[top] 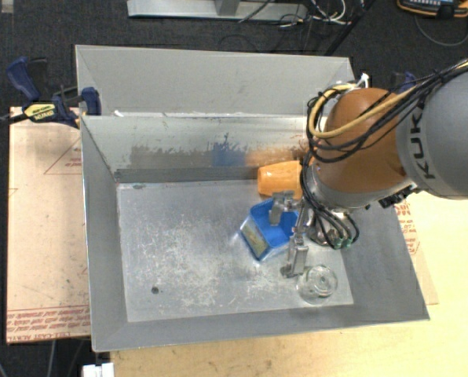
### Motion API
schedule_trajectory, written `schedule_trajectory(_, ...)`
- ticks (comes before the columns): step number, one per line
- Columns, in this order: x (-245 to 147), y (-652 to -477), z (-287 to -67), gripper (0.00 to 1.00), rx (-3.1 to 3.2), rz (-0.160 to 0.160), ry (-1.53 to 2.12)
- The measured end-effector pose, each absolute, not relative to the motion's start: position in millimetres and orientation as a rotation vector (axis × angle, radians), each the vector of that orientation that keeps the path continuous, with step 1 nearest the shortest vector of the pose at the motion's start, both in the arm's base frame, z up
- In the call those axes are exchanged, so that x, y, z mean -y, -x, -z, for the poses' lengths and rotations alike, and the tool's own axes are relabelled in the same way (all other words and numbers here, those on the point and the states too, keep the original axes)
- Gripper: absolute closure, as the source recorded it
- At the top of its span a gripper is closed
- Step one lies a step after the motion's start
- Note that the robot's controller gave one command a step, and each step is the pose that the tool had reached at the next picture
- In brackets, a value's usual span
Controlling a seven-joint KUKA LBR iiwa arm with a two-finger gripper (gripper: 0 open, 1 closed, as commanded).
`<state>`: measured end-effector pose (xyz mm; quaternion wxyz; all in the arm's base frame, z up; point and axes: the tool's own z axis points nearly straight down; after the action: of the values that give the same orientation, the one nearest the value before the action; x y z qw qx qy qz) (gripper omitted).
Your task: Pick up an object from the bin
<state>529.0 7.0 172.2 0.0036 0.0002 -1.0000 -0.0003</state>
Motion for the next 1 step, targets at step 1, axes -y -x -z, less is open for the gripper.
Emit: schedule_trajectory(1, -7.0, -530.6, -176.8, 0.0, 3.142, 0.001, 0.0)
